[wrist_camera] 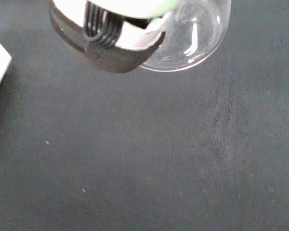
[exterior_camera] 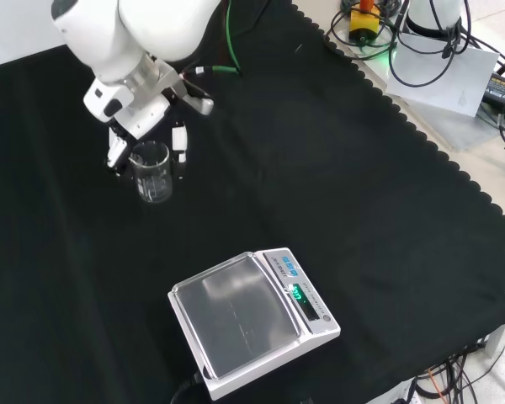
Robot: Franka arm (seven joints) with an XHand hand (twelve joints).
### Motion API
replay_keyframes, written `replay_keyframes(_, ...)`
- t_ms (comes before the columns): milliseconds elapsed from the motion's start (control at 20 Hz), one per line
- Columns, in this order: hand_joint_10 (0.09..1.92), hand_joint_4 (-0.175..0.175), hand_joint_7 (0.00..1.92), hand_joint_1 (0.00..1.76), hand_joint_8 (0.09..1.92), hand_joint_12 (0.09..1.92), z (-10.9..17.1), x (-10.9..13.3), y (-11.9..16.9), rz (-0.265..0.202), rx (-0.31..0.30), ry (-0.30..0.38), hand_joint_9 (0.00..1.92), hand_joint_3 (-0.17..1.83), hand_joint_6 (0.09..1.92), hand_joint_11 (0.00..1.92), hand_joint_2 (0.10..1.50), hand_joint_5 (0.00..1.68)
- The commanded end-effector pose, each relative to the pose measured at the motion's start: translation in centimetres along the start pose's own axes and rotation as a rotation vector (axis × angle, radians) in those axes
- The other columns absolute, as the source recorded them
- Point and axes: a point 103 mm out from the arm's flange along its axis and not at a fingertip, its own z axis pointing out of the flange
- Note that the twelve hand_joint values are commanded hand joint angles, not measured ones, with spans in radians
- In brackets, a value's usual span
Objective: Put the beaker on the electronic balance.
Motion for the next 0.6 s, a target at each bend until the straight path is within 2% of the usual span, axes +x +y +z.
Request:
replay_keyframes(50,1.21,-0.122,0.63,1.03,1.54,1.19,-1.6,1.1,-1.3,-0.013,-0.008,-0.02,0.86,0.22,1.5,0.88,1.18,0.67)
replay_keyframes(400,1.21,-0.128,0.65,1.04,1.54,1.19,-1.6,1.6,-1.5,-0.021,-0.001,-0.019,0.87,0.22,1.48,0.88,1.17,0.68)
replay_keyframes(600,1.22,-0.13,0.65,1.04,1.54,1.19,-1.3,4.1,-0.8,-0.061,0.007,-0.025,0.88,0.22,1.47,0.88,1.17,0.69)
